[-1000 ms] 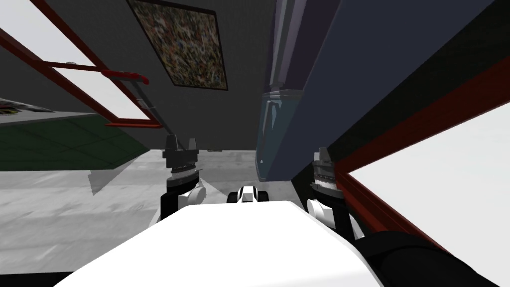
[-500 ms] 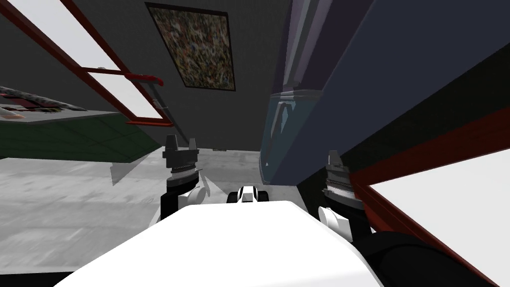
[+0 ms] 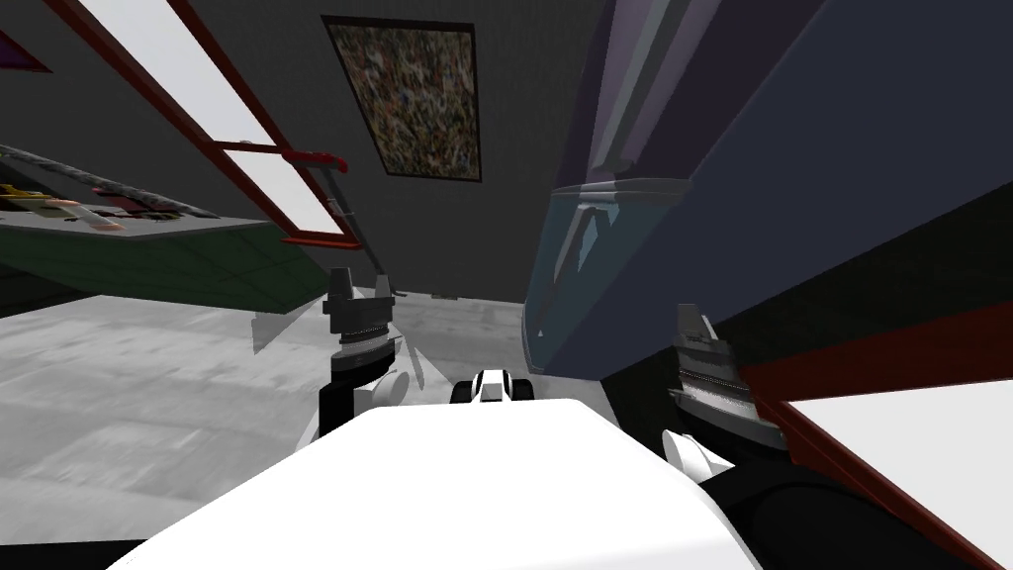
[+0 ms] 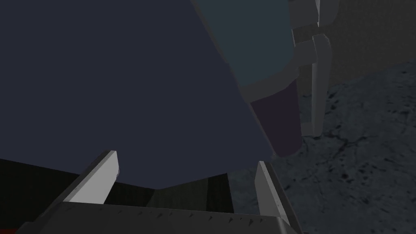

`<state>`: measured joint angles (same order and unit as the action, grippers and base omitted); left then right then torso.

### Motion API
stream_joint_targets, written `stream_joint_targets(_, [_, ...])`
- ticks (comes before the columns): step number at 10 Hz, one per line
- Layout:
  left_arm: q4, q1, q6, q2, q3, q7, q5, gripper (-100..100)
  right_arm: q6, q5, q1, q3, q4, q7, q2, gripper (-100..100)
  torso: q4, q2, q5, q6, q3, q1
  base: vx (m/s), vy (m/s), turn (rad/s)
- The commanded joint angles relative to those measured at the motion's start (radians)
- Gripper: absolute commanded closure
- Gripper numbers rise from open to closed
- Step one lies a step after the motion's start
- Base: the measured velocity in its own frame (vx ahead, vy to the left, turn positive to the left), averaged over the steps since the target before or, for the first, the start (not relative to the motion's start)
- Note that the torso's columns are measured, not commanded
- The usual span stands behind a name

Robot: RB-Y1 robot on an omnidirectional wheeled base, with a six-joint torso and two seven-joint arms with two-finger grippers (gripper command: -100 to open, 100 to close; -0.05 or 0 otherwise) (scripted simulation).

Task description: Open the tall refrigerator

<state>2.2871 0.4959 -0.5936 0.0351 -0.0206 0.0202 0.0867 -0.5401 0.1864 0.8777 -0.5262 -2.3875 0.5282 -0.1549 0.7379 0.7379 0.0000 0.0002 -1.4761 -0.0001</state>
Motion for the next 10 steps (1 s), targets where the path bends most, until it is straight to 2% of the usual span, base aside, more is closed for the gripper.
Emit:
stream_joint_targets(1, [0.000, 0.000, 0.000, 0.000, 0.000, 0.000, 0.000, 0, -0.018, 0.011, 0.042, -0.057, -0.006, 0.071, -0.004, -100, 0.000, 0.000, 0.000, 0.000, 0.000, 0.001, 0.071, 0.050, 0.091])
stream_joint_targets(2, [0.000, 0.000, 0.000, 0.000, 0.000, 0.000, 0.000, 0, -0.028, 0.020, 0.077, -0.098, -0.012, 0.104, -0.009, -100, 0.000, 0.000, 0.000, 0.000, 0.000, 0.000, 0.071, 0.056, 0.155])
stream_joint_targets(3, [0.000, 0.000, 0.000, 0.000, 0.000, 0.000, 0.000, 0, -0.028, 0.020, 0.077, -0.107, -0.012, 0.123, -0.009, -100, 0.000, 0.000, 0.000, 0.000, 0.000, 0.000, 0.066, 0.048, 0.077])
stream_joint_targets(4, [0.000, 0.000, 0.000, 0.000, 0.000, 0.000, 0.000, 0, -0.037, 0.028, 0.112, -0.149, -0.017, 0.156, -0.015, -100, 0.000, 0.001, 0.000, 0.000, 0.000, 0.000, 0.089, 0.046, 0.136])
stream_joint_targets(5, [0.000, 0.000, 0.000, 0.000, 0.000, 0.000, 0.000, 0, -0.037, 0.028, 0.112, -0.157, -0.017, 0.176, -0.015, -100, 0.000, -0.001, 0.000, 0.000, 0.000, 0.000, 0.075, 0.038, 0.072])
stream_joint_targets(6, [0.000, 0.000, 0.000, 0.000, 0.000, 0.000, 0.000, 0, -0.044, 0.035, 0.148, -0.193, -0.022, 0.213, -0.021, -100, 0.000, 0.000, 0.000, 0.000, 0.000, 0.000, 0.076, 0.053, 0.138])
stream_joint_targets(7, [0.000, 0.000, 0.000, 0.000, 0.000, 0.000, 0.000, 0, -0.044, 0.035, 0.148, -0.207, -0.022, 0.228, -0.021, -100, 0.000, 0.000, 0.000, 0.000, 0.000, 0.001, 0.065, 0.039, 0.060])
stream_joint_targets(8, [0.000, 0.000, 0.000, 0.000, 0.000, 0.000, 0.000, 0, -0.049, 0.041, 0.183, -0.245, -0.025, 0.264, -0.026, -100, 0.000, 0.001, 0.000, 0.000, 0.001, 0.000, 0.066, 0.047, 0.106])
stream_joint_targets(9, [0.000, 0.000, 0.000, 0.000, 0.000, 0.000, 0.000, 0, -0.049, 0.041, 0.183, -0.255, -0.025, 0.280, -0.026, -100, 0.000, 0.001, 0.000, 0.000, 0.000, 0.001, 0.062, 0.035, 0.056])
stream_joint_targets(10, [0.000, 0.000, 0.000, 0.000, 0.000, 0.000, 0.000, 0, -0.053, 0.046, 0.219, -0.293, -0.028, 0.315, -0.032, -100, 0.000, 0.001, 0.000, 0.000, 0.000, 0.000, 0.062, 0.040, 0.109])
